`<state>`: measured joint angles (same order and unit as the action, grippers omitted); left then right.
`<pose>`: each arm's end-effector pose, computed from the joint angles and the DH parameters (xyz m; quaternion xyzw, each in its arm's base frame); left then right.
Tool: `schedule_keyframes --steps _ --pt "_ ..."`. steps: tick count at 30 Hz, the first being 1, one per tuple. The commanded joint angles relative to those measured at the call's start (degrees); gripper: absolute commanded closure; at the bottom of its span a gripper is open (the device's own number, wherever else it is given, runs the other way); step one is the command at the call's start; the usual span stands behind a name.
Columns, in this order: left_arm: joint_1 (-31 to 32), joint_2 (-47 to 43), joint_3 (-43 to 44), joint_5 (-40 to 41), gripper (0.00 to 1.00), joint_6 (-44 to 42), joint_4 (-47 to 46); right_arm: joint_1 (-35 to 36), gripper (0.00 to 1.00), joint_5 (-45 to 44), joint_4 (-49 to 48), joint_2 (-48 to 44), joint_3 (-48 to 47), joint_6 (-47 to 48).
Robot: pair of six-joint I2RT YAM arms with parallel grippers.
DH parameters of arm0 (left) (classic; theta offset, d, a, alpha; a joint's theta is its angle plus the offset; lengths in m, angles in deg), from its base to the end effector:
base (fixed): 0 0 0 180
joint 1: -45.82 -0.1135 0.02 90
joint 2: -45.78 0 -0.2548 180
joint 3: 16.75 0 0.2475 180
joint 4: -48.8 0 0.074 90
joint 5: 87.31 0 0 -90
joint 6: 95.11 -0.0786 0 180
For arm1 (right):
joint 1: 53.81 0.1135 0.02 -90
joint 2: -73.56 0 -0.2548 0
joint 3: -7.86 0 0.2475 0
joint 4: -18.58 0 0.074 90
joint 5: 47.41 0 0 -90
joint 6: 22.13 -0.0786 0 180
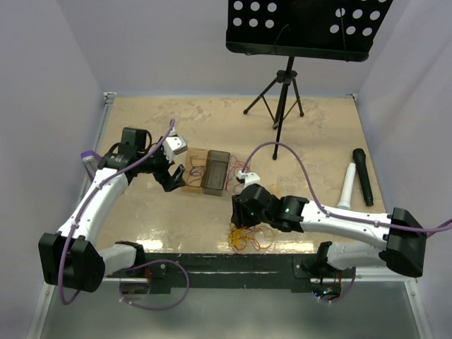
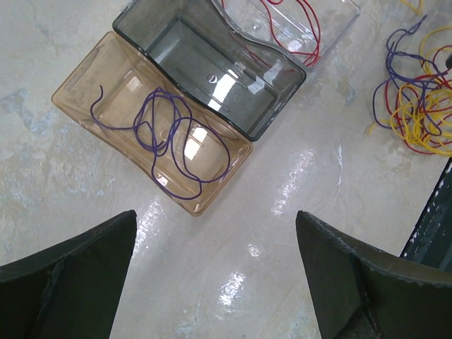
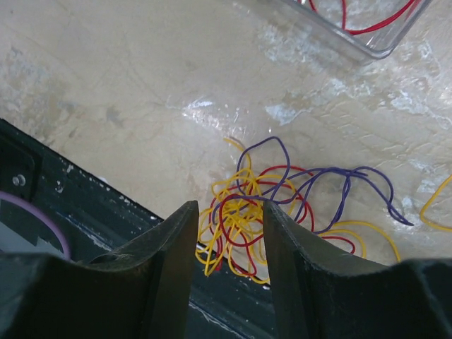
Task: Untangle the cables
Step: Untie the cable.
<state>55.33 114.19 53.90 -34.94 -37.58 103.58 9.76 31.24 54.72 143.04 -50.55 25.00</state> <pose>0.2450 -0.0897 0.2519 0.4178 0.7999 -0.2388 0.3587 0.1368 0.2404 0.1938 -0.1310 0.9179 0.2356 0.2911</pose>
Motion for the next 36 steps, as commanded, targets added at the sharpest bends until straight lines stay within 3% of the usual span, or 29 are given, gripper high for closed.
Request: schedule_keyframes --steps 1,14,24,29,36 --pt "0.2 -0.6 0.0 1.0 0.01 3.4 -3.6 1.6 0.54 -0.5 0.6 -1.4 1.2 -0.9" --pt "0.2 0.6 -0.7 3.3 0.01 6.0 -6.4 3.0 0.65 -0.2 -0.3 4.4 0.3 -0.6" --pt "0.1 0.3 -2.0 4.7 0.01 6.4 -7.4 4.0 0.92 -2.4 0.9 5.2 -4.8 -1.2" --pt "0.2 0.0 -2.7 3.7 0.01 7.8 -8.9 4.1 0.97 -3.4 3.6 1.9 -9.8 -0.9" --pt "1.4 -3.8 -3.3 -3.2 0.00 7.4 -8.9 4.1 0.97 -1.0 2.7 -1.7 -12.7 -0.4"
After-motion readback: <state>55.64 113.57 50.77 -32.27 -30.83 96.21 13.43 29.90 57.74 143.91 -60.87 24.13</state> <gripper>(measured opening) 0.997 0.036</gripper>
